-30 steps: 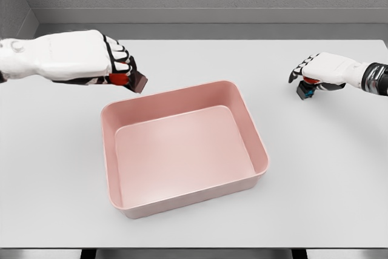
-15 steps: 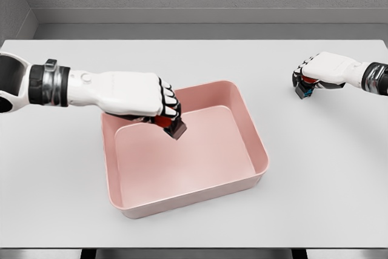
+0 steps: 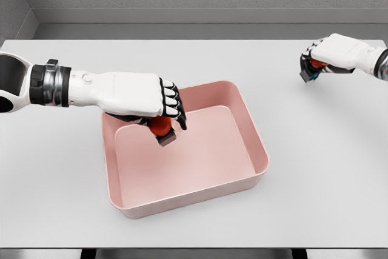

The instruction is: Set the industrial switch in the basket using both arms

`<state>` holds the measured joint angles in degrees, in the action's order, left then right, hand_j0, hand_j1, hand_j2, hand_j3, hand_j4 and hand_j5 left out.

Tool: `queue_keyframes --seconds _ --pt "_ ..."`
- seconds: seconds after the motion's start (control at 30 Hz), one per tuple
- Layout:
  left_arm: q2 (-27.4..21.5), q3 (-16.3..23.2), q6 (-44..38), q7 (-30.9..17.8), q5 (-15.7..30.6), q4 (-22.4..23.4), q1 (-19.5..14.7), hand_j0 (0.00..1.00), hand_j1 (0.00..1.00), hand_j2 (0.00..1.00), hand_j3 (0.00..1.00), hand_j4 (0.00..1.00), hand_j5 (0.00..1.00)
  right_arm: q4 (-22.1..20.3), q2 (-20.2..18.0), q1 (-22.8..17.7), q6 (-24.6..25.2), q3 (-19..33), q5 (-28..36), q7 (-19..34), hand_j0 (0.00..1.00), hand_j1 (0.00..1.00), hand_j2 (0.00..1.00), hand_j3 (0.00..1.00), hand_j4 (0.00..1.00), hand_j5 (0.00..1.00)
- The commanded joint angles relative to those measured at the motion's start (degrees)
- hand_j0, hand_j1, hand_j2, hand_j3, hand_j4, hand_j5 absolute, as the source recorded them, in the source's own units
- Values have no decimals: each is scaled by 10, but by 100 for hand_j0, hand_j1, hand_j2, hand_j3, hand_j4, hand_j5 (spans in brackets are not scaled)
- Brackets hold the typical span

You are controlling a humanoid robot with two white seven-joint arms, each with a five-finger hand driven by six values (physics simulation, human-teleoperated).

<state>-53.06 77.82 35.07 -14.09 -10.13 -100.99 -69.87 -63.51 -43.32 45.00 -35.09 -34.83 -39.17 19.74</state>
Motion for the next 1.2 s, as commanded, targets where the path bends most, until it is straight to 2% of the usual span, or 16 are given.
queue_keyframes --seconds 0.0,0.3,0.53,0.63,0.67,0.77,0.93,1.07,1.13,1.17 --pt "1 0 -1 0 4 0 0 76 76 76 76 76 76 -7 -2 0 1 10 4 0 47 47 47 47 47 47" --pt "1 0 -1 1 4 0 0 76 76 76 76 76 76 -29 -3 0 1 27 7 -4 45 45 45 45 45 45" --pt "2 0 -1 1 4 0 1 77 77 77 77 77 77 -30 -3 0 1 39 29 -6 44 44 44 44 44 44" --pt "11 1 -1 -1 -1 0 11 83 83 83 83 83 83 -40 -4 0 1 38 41 -7 44 44 44 44 44 44" --pt "11 0 -1 -1 -2 1 26 87 87 87 87 87 87 -50 -4 0 1 38 41 -7 44 44 44 44 44 44" --pt "11 0 -1 -1 -2 1 40 90 90 90 90 90 90 -86 -24 0 1 38 64 -7 44 44 44 44 44 44" --pt "9 -1 -1 -1 0 0 38 100 100 100 100 100 100 -116 -40 0 1 38 79 -8 44 44 44 44 44 44" --pt "0 -2 -1 0 2 3 36 100 100 100 100 100 100 -155 -40 0 1 37 87 -8 44 44 44 44 44 44" --pt "-14 -5 -1 6 7 2 31 100 100 100 100 100 100 -175 -40 0 1 36 89 -8 44 44 44 44 44 44" --pt "-41 -7 -1 6 30 4 31 100 100 100 100 100 100 -181 -40 0 1 35 90 -8 44 44 44 44 44 44"
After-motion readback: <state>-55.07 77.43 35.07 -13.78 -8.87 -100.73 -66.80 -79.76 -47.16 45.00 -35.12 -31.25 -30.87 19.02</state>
